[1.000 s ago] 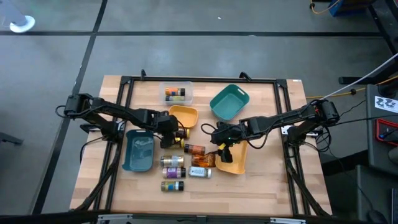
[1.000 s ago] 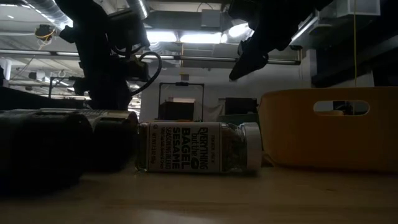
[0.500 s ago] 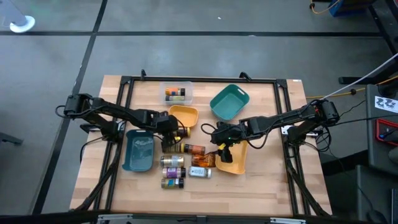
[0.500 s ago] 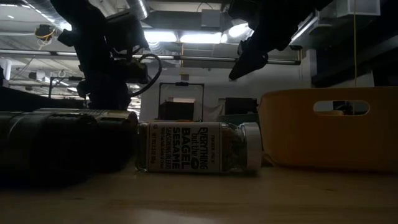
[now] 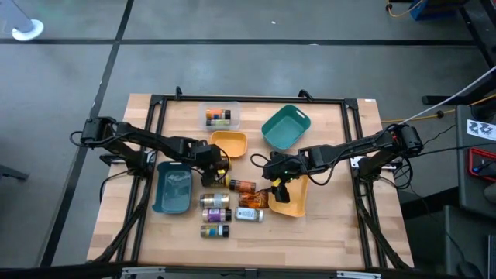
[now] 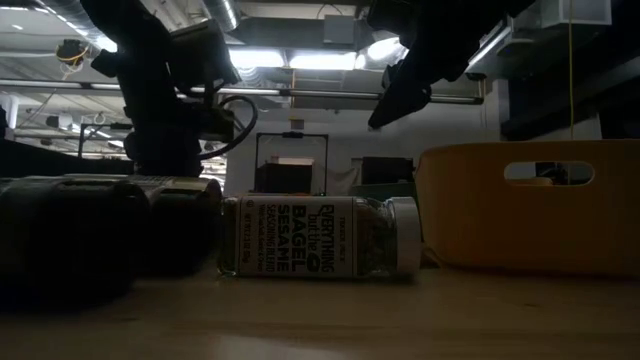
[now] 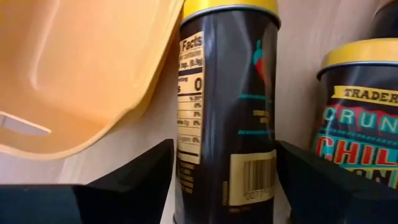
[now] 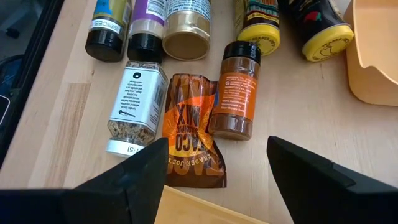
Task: Sort spices by type
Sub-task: Put the yellow seasoning can into the top yellow bin
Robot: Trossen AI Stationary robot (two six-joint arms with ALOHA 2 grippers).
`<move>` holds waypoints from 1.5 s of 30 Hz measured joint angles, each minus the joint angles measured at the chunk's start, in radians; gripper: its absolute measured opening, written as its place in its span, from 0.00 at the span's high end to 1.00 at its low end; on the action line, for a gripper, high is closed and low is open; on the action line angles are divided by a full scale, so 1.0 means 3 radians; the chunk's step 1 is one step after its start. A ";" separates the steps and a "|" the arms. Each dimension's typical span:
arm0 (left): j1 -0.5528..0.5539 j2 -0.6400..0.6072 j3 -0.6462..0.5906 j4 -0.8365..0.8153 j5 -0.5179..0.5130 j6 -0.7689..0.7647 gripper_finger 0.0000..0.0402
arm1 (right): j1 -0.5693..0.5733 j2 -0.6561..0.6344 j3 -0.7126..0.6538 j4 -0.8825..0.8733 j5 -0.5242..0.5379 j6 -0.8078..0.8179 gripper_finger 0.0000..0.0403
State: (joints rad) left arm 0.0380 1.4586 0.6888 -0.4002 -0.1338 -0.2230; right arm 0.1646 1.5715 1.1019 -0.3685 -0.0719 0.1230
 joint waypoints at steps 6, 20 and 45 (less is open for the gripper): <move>0.0000 -0.0002 0.0001 0.0003 -0.0006 0.0006 0.48 | -0.0001 -0.0036 0.0000 -0.0026 0.0000 0.0000 0.33; 0.0001 -0.0053 0.0312 -0.0330 -0.0010 0.0071 0.52 | 0.0000 -0.0760 0.0003 -0.0834 0.0484 -0.0024 0.33; 0.0537 0.0074 0.0771 -0.0238 -0.0245 0.1412 0.48 | -0.0001 -0.0313 0.0000 -0.0560 0.0351 0.0020 0.33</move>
State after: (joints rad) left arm 0.1992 1.4809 0.9199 -0.4717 -0.2073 0.2005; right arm 0.1643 1.4776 1.1019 -0.5364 0.0334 0.1291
